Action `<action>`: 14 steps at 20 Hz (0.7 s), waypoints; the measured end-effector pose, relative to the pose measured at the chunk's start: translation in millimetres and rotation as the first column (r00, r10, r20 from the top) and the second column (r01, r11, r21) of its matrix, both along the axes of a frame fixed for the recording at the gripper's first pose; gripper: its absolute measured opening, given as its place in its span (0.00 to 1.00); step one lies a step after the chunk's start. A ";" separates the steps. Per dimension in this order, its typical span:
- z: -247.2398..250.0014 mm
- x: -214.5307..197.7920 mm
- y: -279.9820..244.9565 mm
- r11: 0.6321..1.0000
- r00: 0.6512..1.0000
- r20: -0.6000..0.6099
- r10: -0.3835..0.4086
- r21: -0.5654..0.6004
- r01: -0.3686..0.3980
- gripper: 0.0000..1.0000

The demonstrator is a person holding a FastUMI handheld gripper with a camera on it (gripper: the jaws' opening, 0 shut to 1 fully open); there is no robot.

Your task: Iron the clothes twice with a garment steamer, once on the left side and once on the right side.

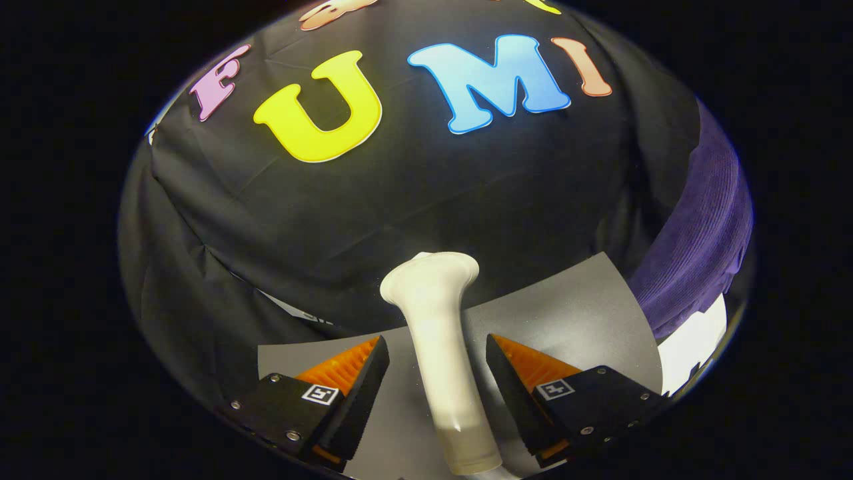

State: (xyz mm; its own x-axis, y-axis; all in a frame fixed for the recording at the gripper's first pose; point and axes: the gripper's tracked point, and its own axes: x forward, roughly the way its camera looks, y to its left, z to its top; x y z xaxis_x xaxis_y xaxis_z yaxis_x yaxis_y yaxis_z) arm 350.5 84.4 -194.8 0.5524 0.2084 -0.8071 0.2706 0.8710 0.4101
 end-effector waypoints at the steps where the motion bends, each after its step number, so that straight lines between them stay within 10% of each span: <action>1: -8.6 -3.1 1.0 1.000 1.000 -0.018 0.010 -0.016 -0.011 0.90; 14: -19.8 8.2 0.9 0.974 0.995 0.093 0.033 -0.225 -0.012 0.49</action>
State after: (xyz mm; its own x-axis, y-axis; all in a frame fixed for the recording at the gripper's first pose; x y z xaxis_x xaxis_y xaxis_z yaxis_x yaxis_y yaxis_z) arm 358.7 85.4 -214.5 0.6263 0.0413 -0.7785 0.2189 0.9491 0.2265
